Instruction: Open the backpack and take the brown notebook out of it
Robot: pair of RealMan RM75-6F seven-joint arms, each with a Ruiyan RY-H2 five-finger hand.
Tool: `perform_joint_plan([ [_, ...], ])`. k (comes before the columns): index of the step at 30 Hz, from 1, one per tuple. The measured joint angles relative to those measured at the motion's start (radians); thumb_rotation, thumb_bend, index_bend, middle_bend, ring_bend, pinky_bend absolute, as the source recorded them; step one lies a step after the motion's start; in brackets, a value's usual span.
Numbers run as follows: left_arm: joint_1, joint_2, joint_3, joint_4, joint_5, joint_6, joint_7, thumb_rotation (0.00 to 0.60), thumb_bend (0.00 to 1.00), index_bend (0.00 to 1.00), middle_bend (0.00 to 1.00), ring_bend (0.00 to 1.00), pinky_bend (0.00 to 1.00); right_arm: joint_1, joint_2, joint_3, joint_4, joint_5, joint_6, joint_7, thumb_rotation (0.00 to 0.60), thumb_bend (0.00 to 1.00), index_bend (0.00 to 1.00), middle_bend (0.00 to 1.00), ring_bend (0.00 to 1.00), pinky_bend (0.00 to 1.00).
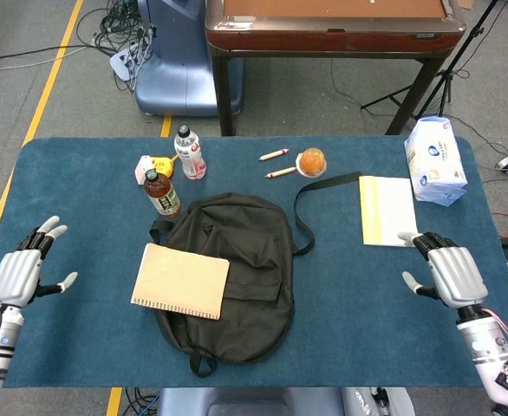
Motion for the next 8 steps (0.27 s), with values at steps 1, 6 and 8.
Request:
perform_joint_plan([
  [1, 0.017, -0.001, 0.004, 0.002, 0.004, 0.022, 0.006, 0.6, 0.2, 0.16, 0.08, 0.08, 0.17, -0.015, -0.005, -0.005, 0.012, -0.013, 0.013, 0.009, 0.6, 0.33, 0.28, 0.35, 0.25, 0.37],
  [6, 0.089, -0.025, 0.018, 0.01, 0.034, 0.123, 0.022, 0.6, 0.2, 0.17, 0.09, 0.09, 0.17, -0.062, -0.012, -0.022, 0.029, -0.047, 0.049, 0.048, 0.6, 0.33, 0.28, 0.36, 0.26, 0.38],
  [8, 0.119, -0.038, 0.026, 0.011, 0.054, 0.16, 0.027, 0.6, 0.2, 0.18, 0.09, 0.09, 0.17, -0.078, -0.009, -0.025, 0.029, -0.053, 0.059, 0.056, 0.6, 0.33, 0.28, 0.36, 0.26, 0.38],
])
